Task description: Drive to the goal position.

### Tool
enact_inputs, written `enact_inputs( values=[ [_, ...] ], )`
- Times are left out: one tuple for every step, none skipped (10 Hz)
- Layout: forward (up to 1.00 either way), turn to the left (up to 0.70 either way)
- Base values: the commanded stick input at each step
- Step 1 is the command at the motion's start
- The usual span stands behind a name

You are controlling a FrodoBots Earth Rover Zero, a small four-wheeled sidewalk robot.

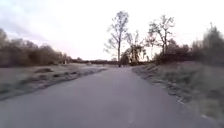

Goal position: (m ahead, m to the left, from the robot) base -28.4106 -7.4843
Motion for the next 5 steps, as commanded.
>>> enact_inputs(
  values=[
    [1.00, 0.01],
    [1.00, 0.01],
    [1.00, 0.01],
    [0.96, 0.02],
    [0.80, 0.07]
  ],
)
